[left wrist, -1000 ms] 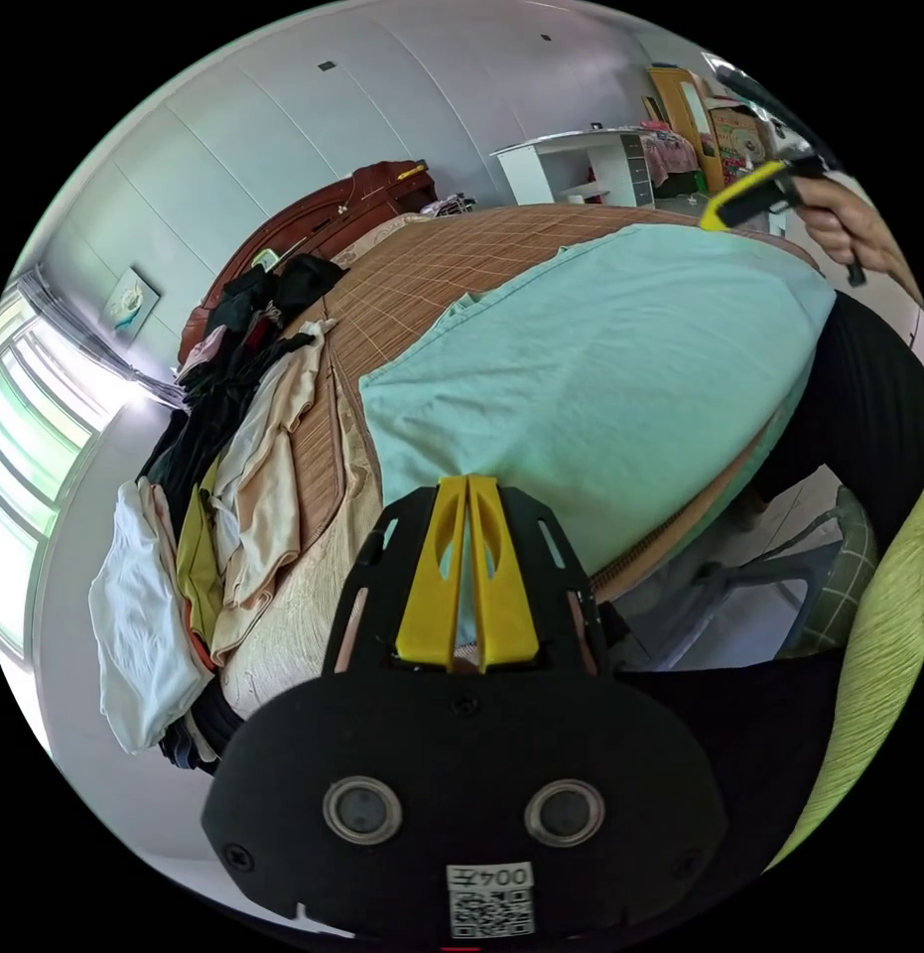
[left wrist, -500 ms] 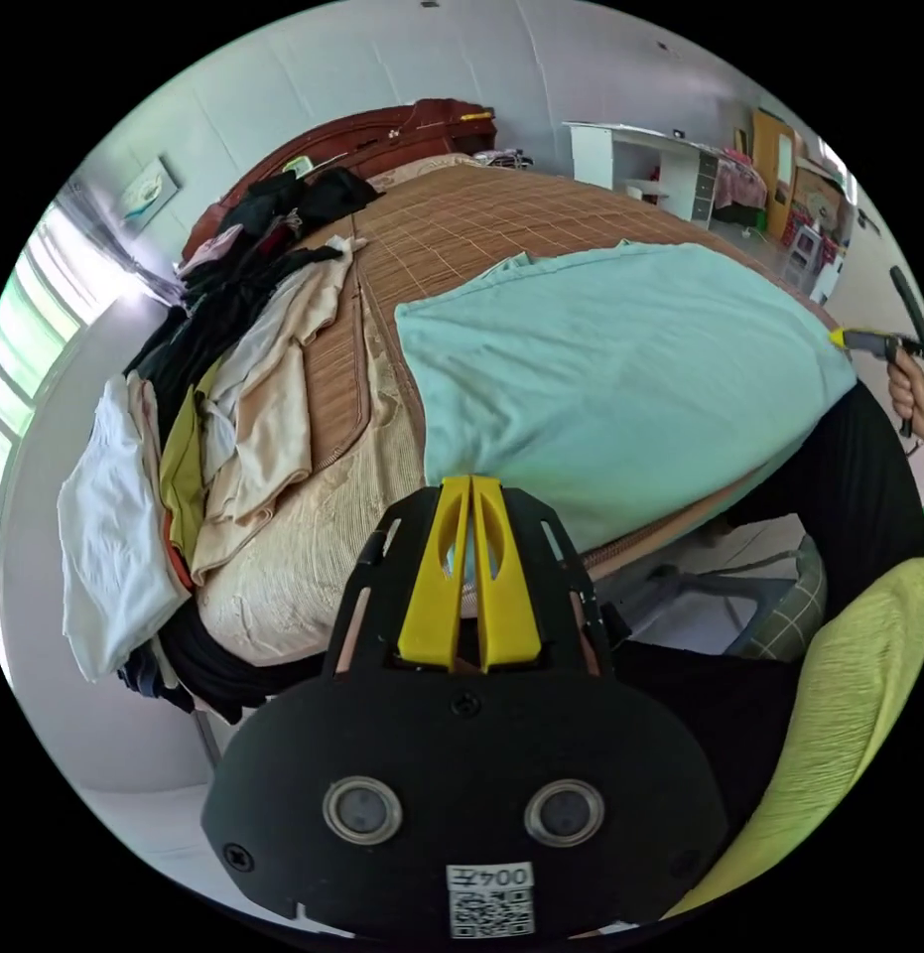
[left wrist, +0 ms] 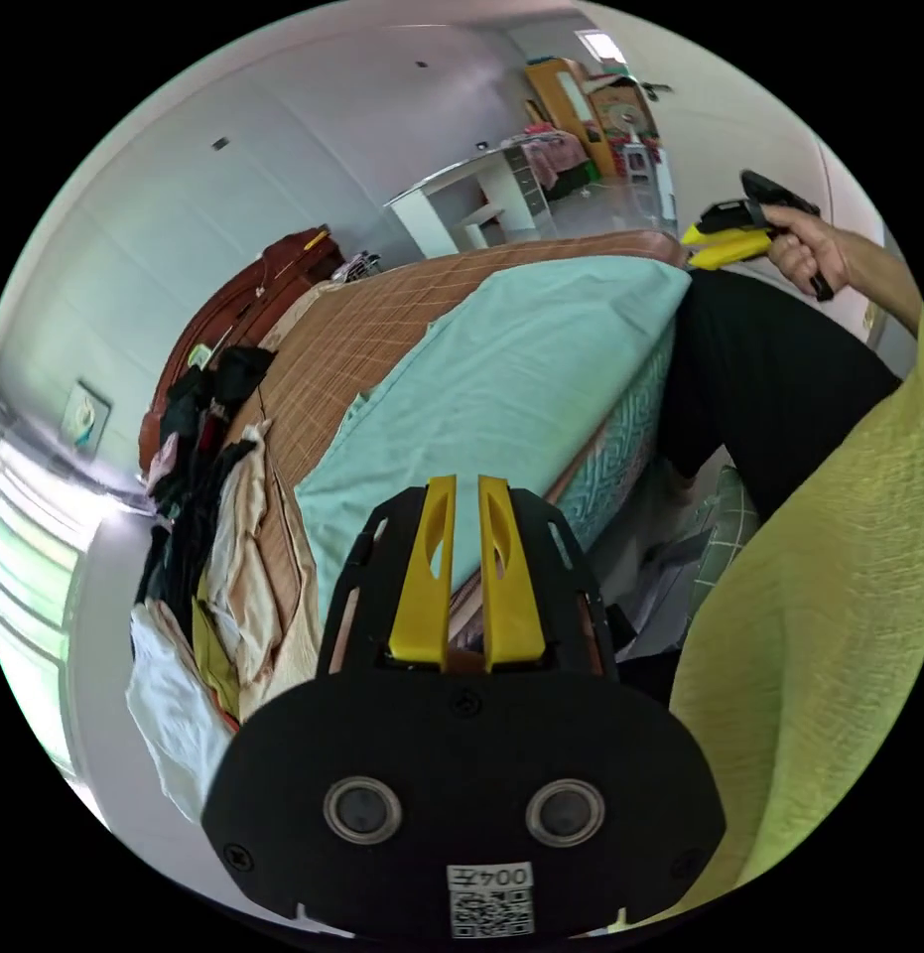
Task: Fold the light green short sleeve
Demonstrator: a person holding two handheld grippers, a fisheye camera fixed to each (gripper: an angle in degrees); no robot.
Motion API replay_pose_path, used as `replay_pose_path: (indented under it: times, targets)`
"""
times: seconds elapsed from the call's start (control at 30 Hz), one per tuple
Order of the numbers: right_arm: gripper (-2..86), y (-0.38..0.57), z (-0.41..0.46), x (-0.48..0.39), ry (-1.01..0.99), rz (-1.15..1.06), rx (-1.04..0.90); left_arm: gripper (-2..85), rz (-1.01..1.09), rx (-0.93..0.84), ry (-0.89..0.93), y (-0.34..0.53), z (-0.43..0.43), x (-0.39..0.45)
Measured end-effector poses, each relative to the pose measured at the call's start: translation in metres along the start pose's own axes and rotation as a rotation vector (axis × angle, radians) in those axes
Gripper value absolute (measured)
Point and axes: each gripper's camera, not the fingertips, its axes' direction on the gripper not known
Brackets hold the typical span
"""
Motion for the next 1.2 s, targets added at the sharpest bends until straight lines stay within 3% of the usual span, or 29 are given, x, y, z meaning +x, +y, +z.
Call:
replay_pose_path:
  times: [0.3,0.5,0.67,0.83,1.1,1.2]
  targets:
    - [9.7,-0.009,0.013,0.061,-0.102,0.154,-0.045,2.2,-0.129,-0.105,0.063,0.029,0.086,0.011]
    - [12.5,-0.027,0.022,0.061,-0.006,0.144,-0.079,1.4,-0.187,-0.106,0.127,0.044,0.124,0.025]
    - [13.2,-0.053,0.036,0.044,0.177,0.017,-0.141,0.9,-0.221,-0.092,0.154,0.055,0.147,0.05]
    - [12.0,-0.077,0.073,0.023,0.396,-0.266,-0.347,0.9,-0.216,-0.084,0.157,0.061,0.164,0.08]
    - [10.0,-0.102,0.102,0.016,0.541,-0.498,-0.504,2.0,-0.187,-0.099,0.149,0.059,0.183,0.137]
    - [6.4,-0.112,0.106,0.017,0.58,-0.522,-0.513,3.6,-0.064,-0.043,0.109,0.033,0.165,0.183]
